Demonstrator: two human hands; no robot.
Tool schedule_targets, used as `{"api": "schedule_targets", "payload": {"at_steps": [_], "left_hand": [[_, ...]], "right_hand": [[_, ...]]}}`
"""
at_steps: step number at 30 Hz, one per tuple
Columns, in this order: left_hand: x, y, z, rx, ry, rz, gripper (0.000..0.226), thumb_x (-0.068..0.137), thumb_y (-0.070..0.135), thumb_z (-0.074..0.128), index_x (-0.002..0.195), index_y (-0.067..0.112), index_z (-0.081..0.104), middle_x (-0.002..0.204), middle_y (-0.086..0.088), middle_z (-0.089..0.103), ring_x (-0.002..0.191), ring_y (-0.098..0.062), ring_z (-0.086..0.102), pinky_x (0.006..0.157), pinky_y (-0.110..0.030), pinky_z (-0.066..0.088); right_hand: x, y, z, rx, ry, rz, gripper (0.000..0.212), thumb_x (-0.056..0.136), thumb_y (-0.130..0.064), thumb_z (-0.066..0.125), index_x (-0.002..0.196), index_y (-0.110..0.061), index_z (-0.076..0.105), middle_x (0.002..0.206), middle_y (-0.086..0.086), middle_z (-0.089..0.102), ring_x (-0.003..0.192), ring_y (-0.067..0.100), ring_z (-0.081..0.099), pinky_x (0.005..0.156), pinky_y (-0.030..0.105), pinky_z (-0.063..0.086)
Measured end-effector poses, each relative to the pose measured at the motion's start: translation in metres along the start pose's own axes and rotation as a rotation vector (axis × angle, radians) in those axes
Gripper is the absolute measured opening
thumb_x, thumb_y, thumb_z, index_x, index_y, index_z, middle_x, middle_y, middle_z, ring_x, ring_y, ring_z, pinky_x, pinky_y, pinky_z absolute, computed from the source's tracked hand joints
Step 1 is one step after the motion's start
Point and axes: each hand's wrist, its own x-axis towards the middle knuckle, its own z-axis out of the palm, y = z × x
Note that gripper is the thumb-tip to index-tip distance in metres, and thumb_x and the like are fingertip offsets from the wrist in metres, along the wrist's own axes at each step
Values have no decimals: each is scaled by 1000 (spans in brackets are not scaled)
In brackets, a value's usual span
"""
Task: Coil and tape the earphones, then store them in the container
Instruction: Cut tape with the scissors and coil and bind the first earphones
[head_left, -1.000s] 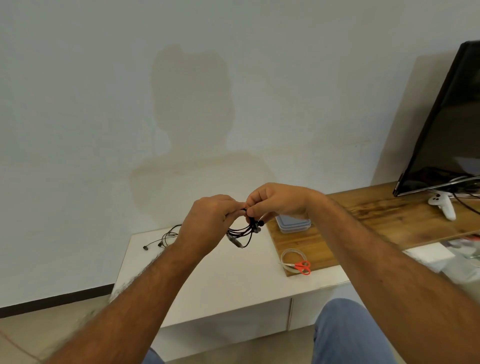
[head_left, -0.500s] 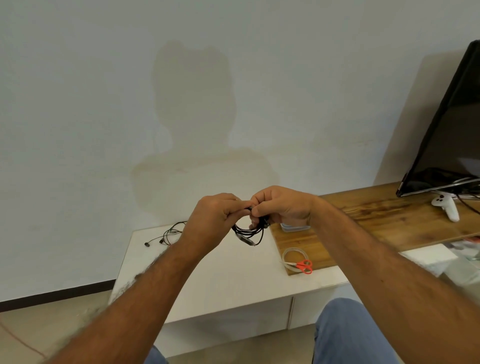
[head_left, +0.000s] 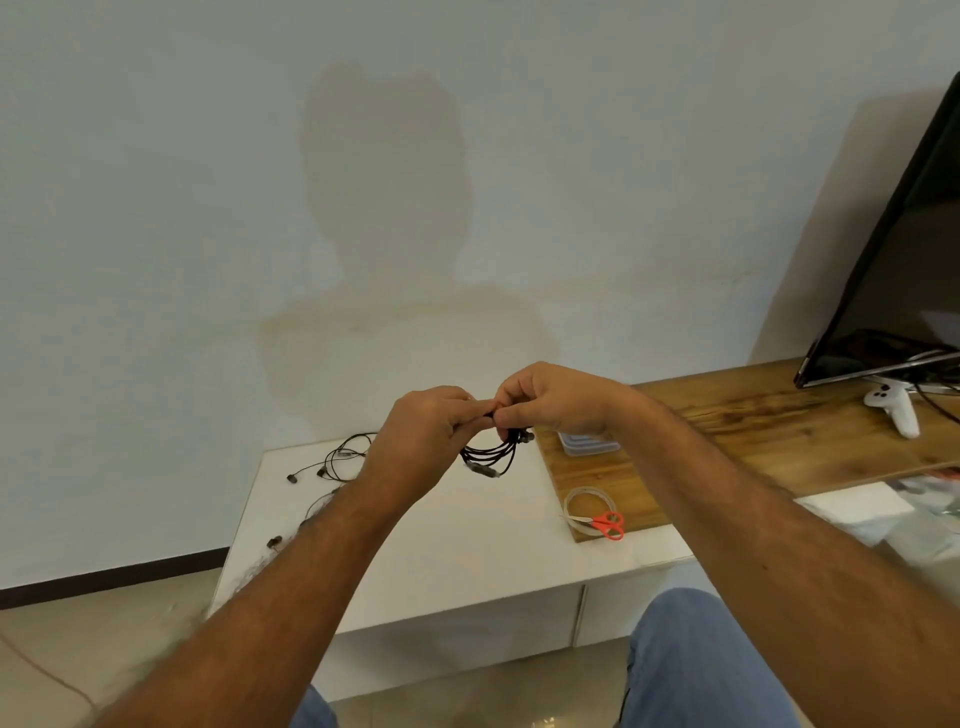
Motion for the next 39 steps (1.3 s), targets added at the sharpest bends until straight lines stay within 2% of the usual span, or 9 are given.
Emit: {"api": "schedule_targets", "payload": {"at_steps": [5,11,14,20,24,29,32,36,39], "left_hand": [[-2,-8,12,-39,-66,-160,19,89,24,67,106,24,76,72,-1,68,67,-17,59,61,-30,47],[-14,-17,34,-348,-75,-524,18,90,18,66,101,27,76,76,15,72,69,0,67,71,-24,56],[-23,-27,52,-394,-73,-605,13,89,21,66,94,28,76,75,16,72,68,-1,67,71,-26,56],[-35,-56,96,-496,-133,-719,14,89,18,67,96,27,75,84,13,73,70,-5,70,75,-28,58],[-35,-80,123,-524,-187,-744,18,87,16,69,92,32,74,84,14,74,71,-4,69,74,-24,56],[-37,-111,164,-638,-233,-867,30,88,8,68,115,20,69,89,1,70,72,-11,71,70,-24,59],[-40,-124,191,-646,-232,-935,28,88,6,66,113,17,68,84,-1,67,68,-12,71,68,-29,61],[-44,-140,225,-618,-233,-1047,18,89,6,63,106,8,69,92,-4,69,67,-13,72,64,-28,61],[-50,-150,246,-579,-225,-1103,16,89,5,61,102,9,69,93,-3,68,67,-14,71,66,-33,62]], "right_hand": [[11,13,8,-84,76,40,14,91,-17,63,88,-6,71,80,1,70,72,12,58,81,39,50],[23,45,27,232,148,115,15,90,-14,65,93,0,71,79,7,71,70,12,64,66,24,51],[31,64,36,331,144,179,19,90,-18,67,95,0,72,82,9,72,75,14,66,73,27,54],[54,110,44,260,77,358,21,91,-25,66,98,-6,70,85,0,73,81,10,63,84,35,48],[74,137,45,255,-19,436,13,92,-24,63,86,-14,67,83,0,69,81,13,60,85,37,47],[98,178,43,212,-39,517,15,95,-24,60,84,-14,66,87,2,68,83,14,59,86,37,47],[111,202,48,198,0,563,16,93,-23,62,80,-15,66,84,2,69,81,15,58,82,36,47],[128,230,54,136,40,617,13,92,-21,63,90,-11,71,84,4,71,81,17,62,84,37,53],[136,246,59,109,56,651,13,89,-15,66,101,-13,68,96,7,70,89,18,64,76,33,56]]}}
